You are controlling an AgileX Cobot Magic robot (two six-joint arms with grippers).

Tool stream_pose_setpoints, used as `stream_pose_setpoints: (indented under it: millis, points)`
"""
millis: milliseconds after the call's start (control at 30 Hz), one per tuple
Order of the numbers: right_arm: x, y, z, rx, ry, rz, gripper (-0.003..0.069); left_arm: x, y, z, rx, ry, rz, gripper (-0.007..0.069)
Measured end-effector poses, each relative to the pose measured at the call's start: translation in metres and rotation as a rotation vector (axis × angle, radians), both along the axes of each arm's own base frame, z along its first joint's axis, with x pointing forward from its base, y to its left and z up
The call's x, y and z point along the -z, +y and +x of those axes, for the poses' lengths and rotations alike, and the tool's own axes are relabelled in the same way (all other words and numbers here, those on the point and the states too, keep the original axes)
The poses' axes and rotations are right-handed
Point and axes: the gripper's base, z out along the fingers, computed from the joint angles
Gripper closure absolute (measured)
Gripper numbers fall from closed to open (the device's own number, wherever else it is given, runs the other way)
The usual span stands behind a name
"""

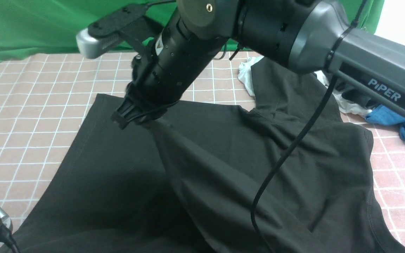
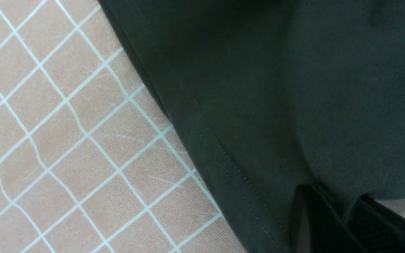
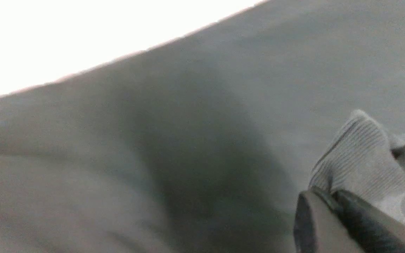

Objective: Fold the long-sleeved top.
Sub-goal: Use the right arm to drag and place the cuff at thecentered position on the left edge of the fabric, then use your right arm to clamp the cuff farthest to him

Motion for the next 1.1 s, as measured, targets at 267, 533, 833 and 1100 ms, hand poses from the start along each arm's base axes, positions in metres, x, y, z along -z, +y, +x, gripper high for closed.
stream_pose_setpoints:
  millis: [267,533,833,1100]
  points:
    - [0.022,0.012,0.008,0.001,0.022,0.029,0.0559,0.000,0.000,0.000,0.000,0.001,0.000,0.0587]
    - [0.035,0.011,0.006,0.005,0.091,-0.027,0.0155,0.000,0.000,0.000,0.000,0.001,0.000,0.0587]
    - [-0.023,-0.039,-0.035,0.085,0.020,-0.138,0.0247,0.000,-0.001,0.000,-0.003,0.001,-0.018,0.0587]
    - [0.027,-0.068,-0.128,0.024,0.141,-0.308,0.0207,-0.001,-0.002,0.002,-0.004,-0.022,-0.022,0.0587]
